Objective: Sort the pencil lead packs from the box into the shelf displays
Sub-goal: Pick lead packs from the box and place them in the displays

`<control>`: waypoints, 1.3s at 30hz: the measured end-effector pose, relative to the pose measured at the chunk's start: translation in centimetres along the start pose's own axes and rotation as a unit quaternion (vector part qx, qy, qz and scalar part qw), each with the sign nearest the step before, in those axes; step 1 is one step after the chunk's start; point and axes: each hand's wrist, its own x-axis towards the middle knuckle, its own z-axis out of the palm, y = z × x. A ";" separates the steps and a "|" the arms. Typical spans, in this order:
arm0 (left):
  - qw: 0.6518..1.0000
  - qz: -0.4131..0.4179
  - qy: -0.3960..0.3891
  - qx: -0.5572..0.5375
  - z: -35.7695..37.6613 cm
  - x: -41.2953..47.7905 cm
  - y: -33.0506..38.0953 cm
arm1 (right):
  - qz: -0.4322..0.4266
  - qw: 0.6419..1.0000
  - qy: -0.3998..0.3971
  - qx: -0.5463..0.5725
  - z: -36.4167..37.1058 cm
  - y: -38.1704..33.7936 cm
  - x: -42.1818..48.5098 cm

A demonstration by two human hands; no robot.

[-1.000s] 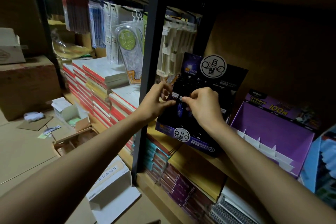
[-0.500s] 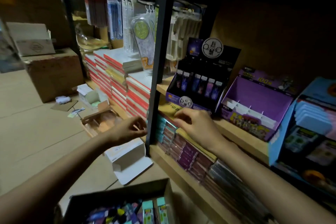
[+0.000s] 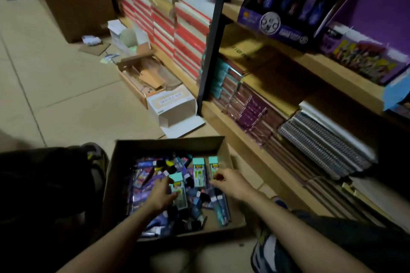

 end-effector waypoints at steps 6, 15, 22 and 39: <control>0.978 0.005 -0.008 0.207 0.8 -0.9 -6.5 | 0.115 0.986 -0.033 0.117 7.1 3.9 3.0; 0.977 0.066 -0.045 0.196 -0.8 -0.8 -10.0 | 0.107 0.989 -0.071 0.077 13.1 3.3 5.2; 0.984 0.012 -0.037 0.174 0.3 0.4 -9.4 | 0.119 0.991 -0.057 -0.009 14.7 3.0 5.1; 0.944 0.025 -0.166 0.285 -0.2 1.4 -8.4 | 0.199 0.971 -0.080 0.105 14.7 5.6 5.1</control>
